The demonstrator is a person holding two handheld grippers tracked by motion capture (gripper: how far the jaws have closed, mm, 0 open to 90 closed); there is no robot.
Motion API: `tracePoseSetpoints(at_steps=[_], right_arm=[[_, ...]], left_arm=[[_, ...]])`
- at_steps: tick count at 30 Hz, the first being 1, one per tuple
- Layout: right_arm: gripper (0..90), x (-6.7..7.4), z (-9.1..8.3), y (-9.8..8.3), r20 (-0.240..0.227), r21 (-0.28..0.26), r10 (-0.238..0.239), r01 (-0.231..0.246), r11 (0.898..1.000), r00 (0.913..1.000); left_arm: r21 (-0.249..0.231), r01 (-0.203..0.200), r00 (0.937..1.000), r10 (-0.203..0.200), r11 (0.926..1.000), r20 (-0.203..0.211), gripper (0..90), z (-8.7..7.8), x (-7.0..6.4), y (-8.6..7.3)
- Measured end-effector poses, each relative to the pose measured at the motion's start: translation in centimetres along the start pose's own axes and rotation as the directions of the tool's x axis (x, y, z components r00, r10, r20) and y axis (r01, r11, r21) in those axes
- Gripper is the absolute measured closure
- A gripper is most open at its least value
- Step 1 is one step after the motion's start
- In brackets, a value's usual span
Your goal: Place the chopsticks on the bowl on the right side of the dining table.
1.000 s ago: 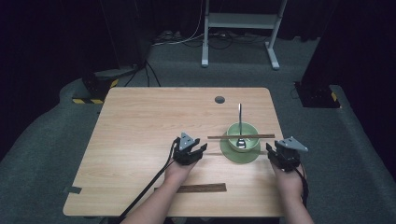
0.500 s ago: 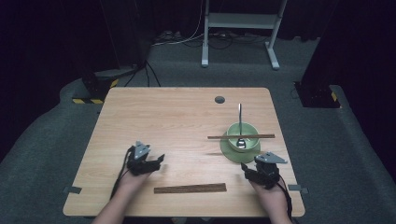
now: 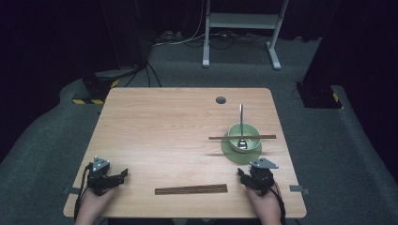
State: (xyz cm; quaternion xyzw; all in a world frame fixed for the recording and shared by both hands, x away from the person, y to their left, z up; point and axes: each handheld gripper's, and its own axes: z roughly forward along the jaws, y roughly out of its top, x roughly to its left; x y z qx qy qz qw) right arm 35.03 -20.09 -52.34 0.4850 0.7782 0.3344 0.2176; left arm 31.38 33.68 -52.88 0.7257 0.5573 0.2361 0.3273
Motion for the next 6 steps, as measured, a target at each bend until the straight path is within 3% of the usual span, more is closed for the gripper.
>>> tracePoseSetpoints(at_steps=[2, 6], right_arm=[[38.1, 0.03, -0.03, -0.03, 0.003, -0.001, -0.001, 0.001, 1.000, 1.0000], [37.9, 0.04, -0.05, -0.05, 0.005, -0.001, -0.001, 0.001, 1.000, 1.0000]], left_arm=[[0.008, -0.030, 0.9995, 0.030, 0.9995, 0.009, 14.9, 0.07, -0.15, 0.01], [0.006, -0.034, 0.9994, 0.034, 0.9994, 0.008, 16.1, 0.07, -0.15, 0.01]])
